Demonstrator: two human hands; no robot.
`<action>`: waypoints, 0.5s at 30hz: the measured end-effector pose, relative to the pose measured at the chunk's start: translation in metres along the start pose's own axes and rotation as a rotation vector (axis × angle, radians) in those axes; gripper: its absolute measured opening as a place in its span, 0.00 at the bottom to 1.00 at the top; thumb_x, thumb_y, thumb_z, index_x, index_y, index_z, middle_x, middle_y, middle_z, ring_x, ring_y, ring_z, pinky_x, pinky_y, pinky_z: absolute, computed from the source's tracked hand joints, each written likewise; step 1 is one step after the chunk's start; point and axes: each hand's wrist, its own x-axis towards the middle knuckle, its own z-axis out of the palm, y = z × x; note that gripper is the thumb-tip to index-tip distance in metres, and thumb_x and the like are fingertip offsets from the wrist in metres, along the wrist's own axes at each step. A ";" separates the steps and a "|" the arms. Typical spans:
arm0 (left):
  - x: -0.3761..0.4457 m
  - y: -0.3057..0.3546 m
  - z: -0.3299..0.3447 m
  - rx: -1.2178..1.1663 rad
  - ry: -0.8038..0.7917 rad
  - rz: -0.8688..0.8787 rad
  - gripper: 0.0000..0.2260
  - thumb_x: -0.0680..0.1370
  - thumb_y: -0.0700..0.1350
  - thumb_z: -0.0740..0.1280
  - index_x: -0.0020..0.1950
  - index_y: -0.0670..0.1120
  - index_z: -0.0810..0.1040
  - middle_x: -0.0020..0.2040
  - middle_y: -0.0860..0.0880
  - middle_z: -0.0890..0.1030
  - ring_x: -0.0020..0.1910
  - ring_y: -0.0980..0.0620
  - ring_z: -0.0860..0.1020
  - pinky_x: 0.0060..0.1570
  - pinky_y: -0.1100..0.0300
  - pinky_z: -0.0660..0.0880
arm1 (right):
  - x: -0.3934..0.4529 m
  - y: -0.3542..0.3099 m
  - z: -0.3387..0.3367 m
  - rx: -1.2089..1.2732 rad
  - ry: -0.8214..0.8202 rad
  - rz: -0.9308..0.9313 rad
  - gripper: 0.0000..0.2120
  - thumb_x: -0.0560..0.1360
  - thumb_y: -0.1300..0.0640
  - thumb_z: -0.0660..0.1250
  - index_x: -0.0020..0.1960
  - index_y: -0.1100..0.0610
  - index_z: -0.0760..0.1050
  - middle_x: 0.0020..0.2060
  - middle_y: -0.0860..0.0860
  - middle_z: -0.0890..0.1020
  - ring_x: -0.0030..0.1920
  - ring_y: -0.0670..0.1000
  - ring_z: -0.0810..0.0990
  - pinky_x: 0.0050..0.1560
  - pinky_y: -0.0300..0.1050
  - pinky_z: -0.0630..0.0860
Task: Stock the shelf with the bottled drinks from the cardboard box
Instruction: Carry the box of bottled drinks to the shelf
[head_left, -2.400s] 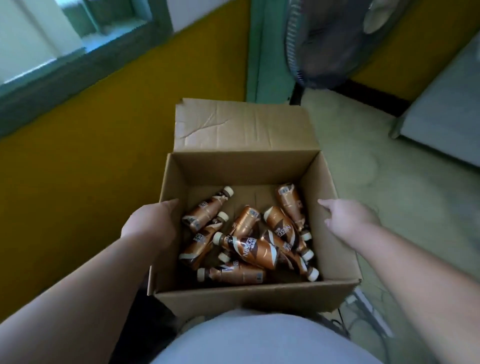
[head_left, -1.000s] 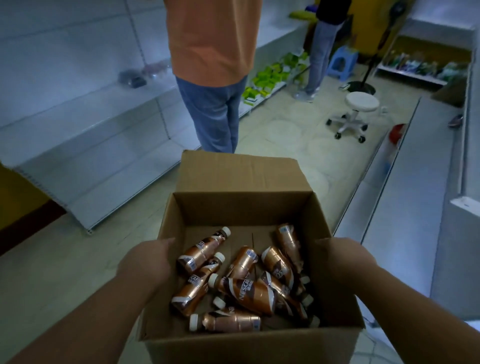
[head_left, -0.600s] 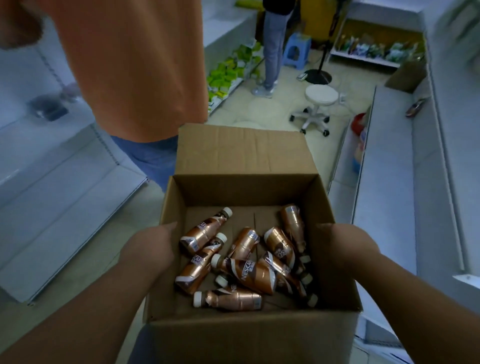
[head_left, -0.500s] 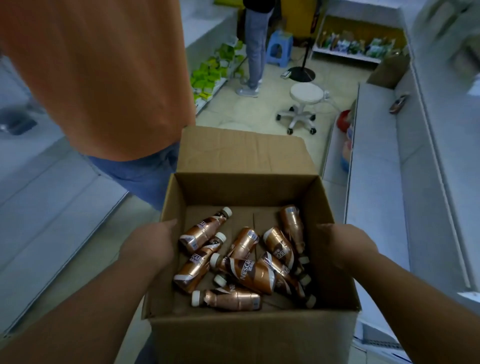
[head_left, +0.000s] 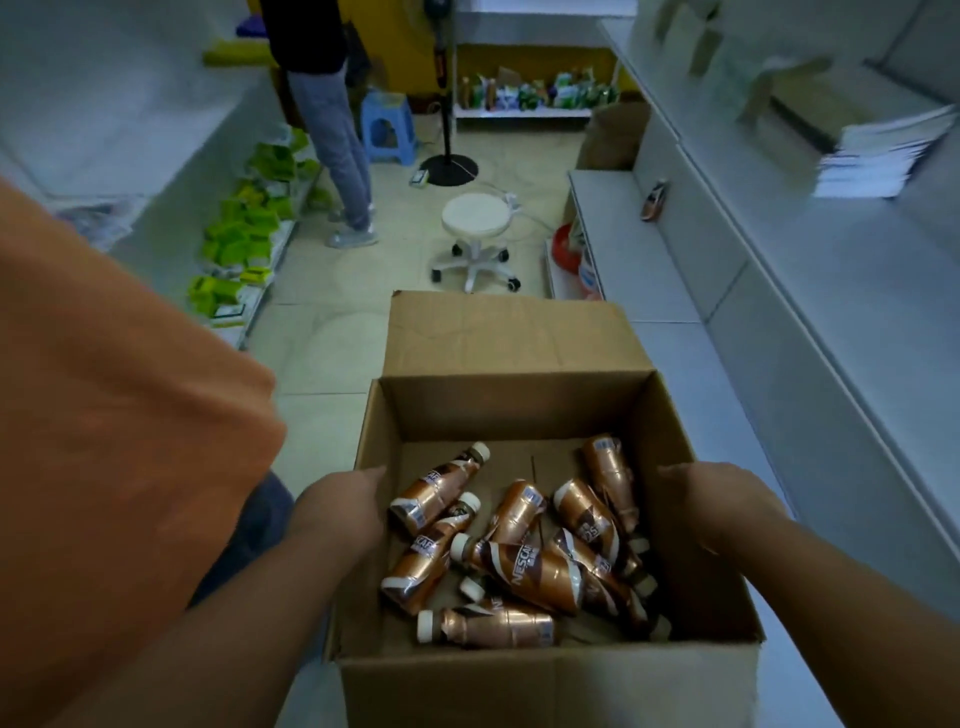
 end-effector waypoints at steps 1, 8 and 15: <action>0.022 0.007 -0.002 0.002 0.006 -0.005 0.23 0.77 0.42 0.64 0.72 0.52 0.67 0.66 0.47 0.76 0.62 0.48 0.76 0.59 0.53 0.75 | 0.020 0.002 -0.006 0.012 -0.006 0.011 0.22 0.77 0.55 0.60 0.69 0.45 0.71 0.62 0.52 0.79 0.59 0.55 0.79 0.59 0.51 0.77; 0.169 0.056 -0.051 0.033 0.015 -0.054 0.26 0.77 0.44 0.64 0.74 0.55 0.64 0.69 0.47 0.73 0.65 0.47 0.74 0.62 0.53 0.73 | 0.171 -0.003 -0.083 0.037 -0.011 0.021 0.21 0.75 0.58 0.60 0.67 0.47 0.74 0.58 0.53 0.80 0.56 0.56 0.79 0.54 0.52 0.78; 0.321 0.058 -0.118 0.026 0.056 -0.095 0.25 0.78 0.44 0.63 0.74 0.55 0.64 0.69 0.48 0.74 0.65 0.48 0.74 0.61 0.53 0.74 | 0.314 -0.059 -0.180 -0.020 -0.020 -0.028 0.22 0.74 0.60 0.61 0.67 0.49 0.73 0.59 0.54 0.79 0.57 0.57 0.79 0.56 0.53 0.78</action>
